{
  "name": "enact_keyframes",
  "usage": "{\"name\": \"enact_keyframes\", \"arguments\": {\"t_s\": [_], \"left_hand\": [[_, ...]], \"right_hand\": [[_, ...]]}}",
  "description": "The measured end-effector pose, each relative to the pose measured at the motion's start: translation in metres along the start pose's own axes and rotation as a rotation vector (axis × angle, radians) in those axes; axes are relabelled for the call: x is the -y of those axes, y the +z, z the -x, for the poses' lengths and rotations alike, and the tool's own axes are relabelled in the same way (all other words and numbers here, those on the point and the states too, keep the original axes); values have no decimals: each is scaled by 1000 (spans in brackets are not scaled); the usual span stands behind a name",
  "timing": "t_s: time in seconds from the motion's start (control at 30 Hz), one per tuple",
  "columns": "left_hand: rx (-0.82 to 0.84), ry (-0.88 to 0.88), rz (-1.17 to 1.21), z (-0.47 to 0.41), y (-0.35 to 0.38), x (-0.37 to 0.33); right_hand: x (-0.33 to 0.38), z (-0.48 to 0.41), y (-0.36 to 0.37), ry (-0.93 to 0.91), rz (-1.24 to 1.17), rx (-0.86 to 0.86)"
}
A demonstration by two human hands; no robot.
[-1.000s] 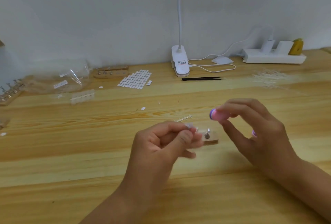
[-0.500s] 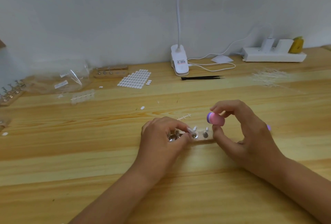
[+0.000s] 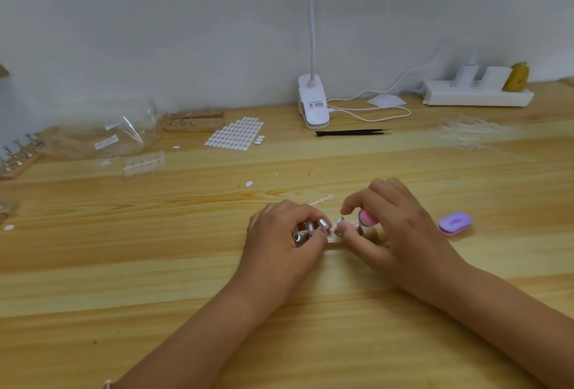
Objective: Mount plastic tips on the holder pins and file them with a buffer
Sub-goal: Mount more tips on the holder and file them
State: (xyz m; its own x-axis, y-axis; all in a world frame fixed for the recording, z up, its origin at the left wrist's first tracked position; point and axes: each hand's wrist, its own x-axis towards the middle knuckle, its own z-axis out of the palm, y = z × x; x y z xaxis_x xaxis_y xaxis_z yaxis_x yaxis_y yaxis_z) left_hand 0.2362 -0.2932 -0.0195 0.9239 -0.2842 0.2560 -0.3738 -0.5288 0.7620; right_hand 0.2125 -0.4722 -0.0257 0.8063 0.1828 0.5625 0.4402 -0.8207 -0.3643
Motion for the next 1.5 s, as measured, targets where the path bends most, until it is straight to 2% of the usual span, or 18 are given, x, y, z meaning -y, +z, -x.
{"name": "enact_keyframes", "arguments": {"t_s": [0.33, 0.53, 0.63, 0.7, 0.8, 0.9, 1.1, 1.2, 1.37, 1.5], "left_hand": [[-10, 34, 14, 0, -1, 4], [-7, 50, -14, 0, -1, 3], [-70, 127, -118, 3, -2, 0], [-144, 273, -165, 6, -5, -5], [-239, 466, -75, 13, -7, -10], [-192, 511, 67, 17, -10, -12], [-180, 581, 53, 19, -13, -16], [-195, 561, 59, 20, -13, -18], [-165, 374, 192, 24, -15, -24], [-148, 249, 277, 25, -15, -24]], "right_hand": [[-1, -2, 0, -84, 11, -28], [1, -2, -3, -64, -34, -28], [3, -1, -9, 6, -169, -18], [5, 0, -16, 97, -319, -12], [11, 2, -24, 194, -534, 31], [18, 5, -30, 258, -685, 75], [25, 7, -34, 325, -811, 161], [23, 9, -37, 313, -810, 163], [6, 8, -37, 356, -738, -9], [7, 13, -30, 175, -648, -31]]}}
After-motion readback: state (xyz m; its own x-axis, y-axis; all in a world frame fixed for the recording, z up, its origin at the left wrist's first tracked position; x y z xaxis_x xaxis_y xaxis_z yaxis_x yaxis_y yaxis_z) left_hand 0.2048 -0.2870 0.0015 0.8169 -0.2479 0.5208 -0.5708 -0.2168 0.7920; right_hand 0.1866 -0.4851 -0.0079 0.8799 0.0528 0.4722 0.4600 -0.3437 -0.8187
